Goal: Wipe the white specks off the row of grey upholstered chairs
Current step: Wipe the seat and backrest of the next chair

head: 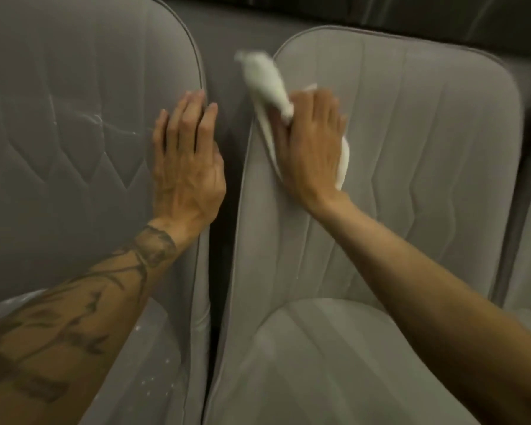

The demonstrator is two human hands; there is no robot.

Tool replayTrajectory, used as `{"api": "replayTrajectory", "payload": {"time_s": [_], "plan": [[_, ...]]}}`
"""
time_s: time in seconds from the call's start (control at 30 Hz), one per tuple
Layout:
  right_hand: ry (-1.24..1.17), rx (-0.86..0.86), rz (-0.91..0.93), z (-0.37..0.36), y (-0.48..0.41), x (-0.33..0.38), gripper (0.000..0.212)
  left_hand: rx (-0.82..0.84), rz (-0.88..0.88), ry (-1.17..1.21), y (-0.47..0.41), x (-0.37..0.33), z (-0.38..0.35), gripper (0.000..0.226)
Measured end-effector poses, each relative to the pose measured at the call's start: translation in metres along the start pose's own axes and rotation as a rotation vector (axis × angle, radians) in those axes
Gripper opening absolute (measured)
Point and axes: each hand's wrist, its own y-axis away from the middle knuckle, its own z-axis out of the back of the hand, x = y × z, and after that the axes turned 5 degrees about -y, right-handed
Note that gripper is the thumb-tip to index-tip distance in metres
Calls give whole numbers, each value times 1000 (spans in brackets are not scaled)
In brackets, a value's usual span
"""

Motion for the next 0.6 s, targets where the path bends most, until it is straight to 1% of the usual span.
{"api": "replayTrajectory", "payload": {"time_s": [0.03,0.07,0.1,0.17,0.23,0.3,0.33,0.37,0.4,0.43,0.5,0.53,0.57,0.6], "plan": [[3,-47,-72,-4,-12,2,23,-7,3,-7,0,0,0,53],[-21,-56,-110,-6,-8,7,25,-13,2,-10,0,0,0,53],[-61,-30,-117,-6,8,13,26,-20,0,-9,0,-1,-1,52],[-157,85,-82,3,63,25,27,-33,0,-14,-1,-1,-1,51],[-241,250,-10,21,129,33,26,-45,3,-28,-1,-1,-3,50],[-268,399,119,39,175,39,27,-27,11,-16,-2,-1,-2,50],[-257,445,203,43,180,36,28,-19,14,-10,-3,-1,-1,50],[-235,455,263,41,171,30,30,-18,16,-11,-3,-1,-1,51],[-211,422,274,35,152,24,31,-23,15,-18,-2,-1,0,51],[-187,343,231,24,126,19,31,-32,7,-27,-2,-1,-1,50],[-146,127,58,1,68,10,26,-41,-5,-26,-1,0,-2,47],[-134,56,-19,-6,51,9,22,-39,-7,-19,-1,1,-2,46],[-154,29,-64,-9,52,10,19,-33,-7,-13,-1,2,-3,47],[-206,36,-74,-9,68,13,17,-33,2,-15,0,1,-3,47]]}}
